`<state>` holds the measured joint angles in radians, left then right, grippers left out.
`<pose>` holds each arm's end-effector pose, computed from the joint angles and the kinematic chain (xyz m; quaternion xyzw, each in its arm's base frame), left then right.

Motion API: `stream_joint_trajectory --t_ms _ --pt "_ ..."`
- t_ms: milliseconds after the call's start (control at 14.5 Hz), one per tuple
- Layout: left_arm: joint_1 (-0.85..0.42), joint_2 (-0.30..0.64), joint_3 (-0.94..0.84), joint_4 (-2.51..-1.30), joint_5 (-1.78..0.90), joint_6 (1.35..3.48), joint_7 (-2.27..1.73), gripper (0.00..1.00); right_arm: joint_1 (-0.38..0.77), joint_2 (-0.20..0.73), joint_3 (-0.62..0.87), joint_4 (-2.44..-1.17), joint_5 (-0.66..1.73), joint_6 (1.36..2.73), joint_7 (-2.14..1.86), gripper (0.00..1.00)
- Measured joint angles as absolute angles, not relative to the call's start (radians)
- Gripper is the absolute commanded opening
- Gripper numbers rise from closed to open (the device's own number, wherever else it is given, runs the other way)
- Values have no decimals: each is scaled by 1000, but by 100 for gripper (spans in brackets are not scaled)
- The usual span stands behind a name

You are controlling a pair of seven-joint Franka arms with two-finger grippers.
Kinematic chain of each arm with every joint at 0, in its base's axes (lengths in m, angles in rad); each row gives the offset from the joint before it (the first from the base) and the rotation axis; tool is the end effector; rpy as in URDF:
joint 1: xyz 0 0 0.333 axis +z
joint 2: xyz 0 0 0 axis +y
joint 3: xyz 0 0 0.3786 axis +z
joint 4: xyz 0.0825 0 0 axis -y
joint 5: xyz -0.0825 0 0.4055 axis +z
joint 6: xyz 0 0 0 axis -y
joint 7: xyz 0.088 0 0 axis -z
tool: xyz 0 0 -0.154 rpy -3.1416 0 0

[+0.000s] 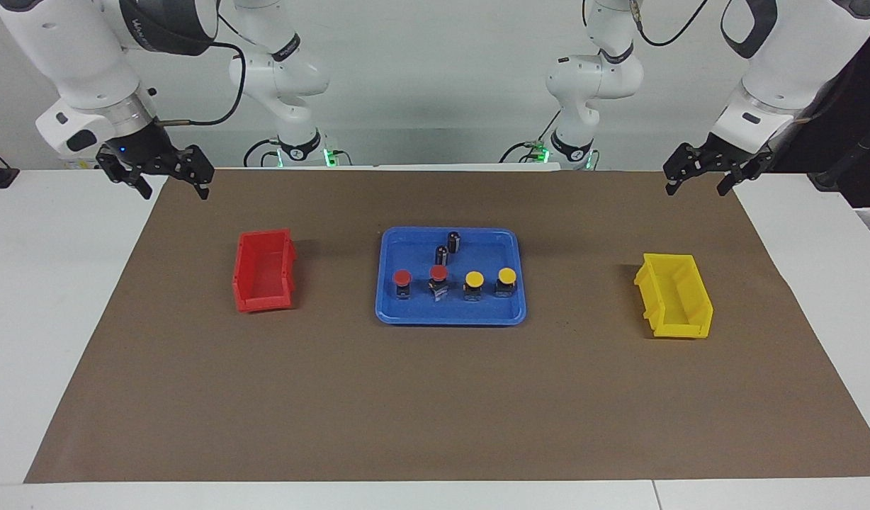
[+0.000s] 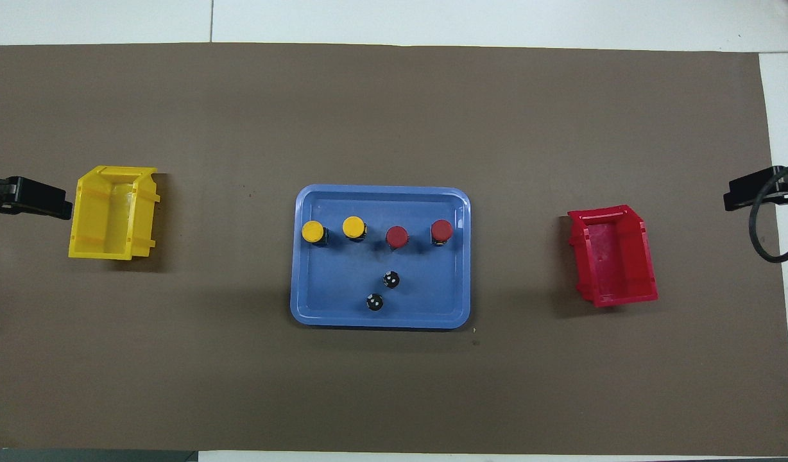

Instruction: Sort red and yellow buttons by color

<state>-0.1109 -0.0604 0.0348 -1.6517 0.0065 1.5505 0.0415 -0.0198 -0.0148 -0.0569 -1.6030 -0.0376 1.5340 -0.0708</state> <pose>0.5468 -0.0401 0.6326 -0.9981 0.0588 0.0204 0.0025 0.5612 -0.0493 0.6298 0.9995 -0.0031 -0.0284 0.0163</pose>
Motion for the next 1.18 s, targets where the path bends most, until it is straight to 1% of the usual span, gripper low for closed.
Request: stream_joint_trajectory --t_ms 761,899,1037,1176 --pt "-111 -60 35 -1652 7 1550 41 100 -19 -15 -56 -1604 -38 1534 -71 100" --pt "-111 -60 35 -1652 7 1550 41 100 -20 -15 -36 -1598 -24 1534 -61 100" --pt "-111 -60 35 -1652 7 1550 41 100 -12 -3 1 -1563 -20 1513 -23 100" --pt "-111 -60 35 -1652 7 1550 41 100 42 61 23 -1455 -19 1458 47 100"
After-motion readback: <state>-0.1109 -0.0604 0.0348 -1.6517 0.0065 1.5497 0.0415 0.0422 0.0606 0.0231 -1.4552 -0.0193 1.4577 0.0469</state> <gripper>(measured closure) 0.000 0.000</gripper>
